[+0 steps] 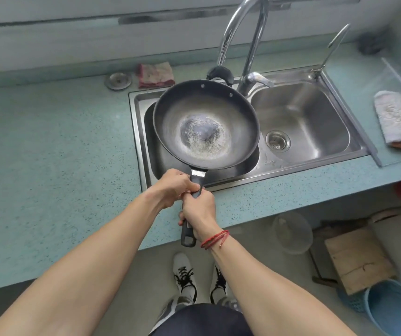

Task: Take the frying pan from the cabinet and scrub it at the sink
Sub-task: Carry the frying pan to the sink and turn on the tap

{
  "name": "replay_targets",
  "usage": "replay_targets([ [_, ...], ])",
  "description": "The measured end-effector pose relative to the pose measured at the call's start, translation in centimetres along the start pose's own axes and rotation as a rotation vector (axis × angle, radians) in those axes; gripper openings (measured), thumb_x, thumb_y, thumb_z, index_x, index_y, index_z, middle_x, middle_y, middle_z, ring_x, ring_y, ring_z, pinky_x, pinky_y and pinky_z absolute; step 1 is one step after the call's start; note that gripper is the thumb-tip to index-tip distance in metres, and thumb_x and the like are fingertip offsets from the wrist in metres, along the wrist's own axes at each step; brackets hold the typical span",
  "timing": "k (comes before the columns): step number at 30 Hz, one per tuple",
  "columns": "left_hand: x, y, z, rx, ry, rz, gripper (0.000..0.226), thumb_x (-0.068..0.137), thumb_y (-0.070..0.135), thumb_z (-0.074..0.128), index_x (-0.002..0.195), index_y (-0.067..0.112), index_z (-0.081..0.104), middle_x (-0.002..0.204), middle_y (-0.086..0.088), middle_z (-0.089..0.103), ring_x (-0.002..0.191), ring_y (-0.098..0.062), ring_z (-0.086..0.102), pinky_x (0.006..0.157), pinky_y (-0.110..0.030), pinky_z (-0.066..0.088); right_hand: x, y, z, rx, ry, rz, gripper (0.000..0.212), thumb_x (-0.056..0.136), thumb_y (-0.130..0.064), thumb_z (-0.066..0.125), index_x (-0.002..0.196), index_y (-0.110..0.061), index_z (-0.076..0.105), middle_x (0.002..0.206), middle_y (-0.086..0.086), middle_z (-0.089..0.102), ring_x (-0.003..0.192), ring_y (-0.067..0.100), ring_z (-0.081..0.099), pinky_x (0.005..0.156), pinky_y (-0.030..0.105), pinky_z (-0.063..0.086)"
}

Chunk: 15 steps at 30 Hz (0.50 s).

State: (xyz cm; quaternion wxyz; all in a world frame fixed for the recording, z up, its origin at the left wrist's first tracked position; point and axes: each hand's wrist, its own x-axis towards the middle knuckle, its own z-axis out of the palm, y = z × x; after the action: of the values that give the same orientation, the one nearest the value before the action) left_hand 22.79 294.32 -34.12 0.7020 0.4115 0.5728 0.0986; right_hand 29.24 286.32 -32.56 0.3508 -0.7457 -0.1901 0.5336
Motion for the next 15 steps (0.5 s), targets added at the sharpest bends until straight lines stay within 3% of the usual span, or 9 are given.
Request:
replay_targets([
  [2,0.2,-0.4,-0.4,0.03,-0.005,0.0,0.04,0.053,0.005,0.073,0.09,0.01,0.059,0.089,-0.011,0.056,0.08,-0.024,0.059,0.069,-0.033,0.047,0.0,0.4,0.5,-0.006,0.025,0.005,0.016,0.09,-0.021,0.052,0.084,-0.008,0.056,0.054,0.007,0.059,0.036,0.023,0.057,0.036,0.03,0.046],
  [4,0.4,-0.7,-0.8,0.064,-0.005,-0.002,0.031,0.056,0.003,0.072,0.082,0.009,0.056,0.08,-0.012,0.052,0.074,-0.024,0.056,0.065,-0.032,0.045,-0.1,0.6,1.2,-0.002,0.047,0.023,0.016,0.091,-0.022,0.051,0.082,-0.009,0.056,0.049,0.006,0.055,0.035,0.024,0.057,0.034,0.022,0.038],
  [7,0.9,-1.3,-1.9,0.134,0.005,0.008,0.025,0.071,-0.005,0.067,0.068,0.01,0.048,0.065,-0.006,0.038,0.064,-0.019,0.042,0.055,-0.027,0.035,-0.1,0.8,2.7,0.073,0.053,0.064,0.019,0.092,-0.021,0.052,0.082,-0.006,0.058,0.052,0.008,0.057,0.034,0.022,0.056,0.034,0.023,0.04],
  [11,1.4,-2.1,-3.8,0.174,-0.03,0.014,0.024,0.062,0.004,0.068,0.081,0.011,0.054,0.079,-0.008,0.043,0.076,-0.023,0.043,0.068,-0.036,0.035,0.0,1.1,5.3,0.18,0.089,0.12,0.021,0.093,-0.02,0.051,0.094,-0.001,0.061,0.067,0.013,0.062,0.036,0.02,0.057,0.033,0.019,0.038],
  [15,1.9,-2.5,-5.3,0.216,-0.065,0.008,0.025,0.058,0.008,0.068,0.081,0.011,0.058,0.081,-0.007,0.046,0.075,-0.024,0.041,0.07,-0.038,0.032,0.4,1.1,7.5,0.196,0.134,0.144,0.02,0.09,-0.022,0.051,0.096,-0.007,0.063,0.078,0.015,0.07,0.037,0.022,0.061,0.033,0.021,0.04],
])
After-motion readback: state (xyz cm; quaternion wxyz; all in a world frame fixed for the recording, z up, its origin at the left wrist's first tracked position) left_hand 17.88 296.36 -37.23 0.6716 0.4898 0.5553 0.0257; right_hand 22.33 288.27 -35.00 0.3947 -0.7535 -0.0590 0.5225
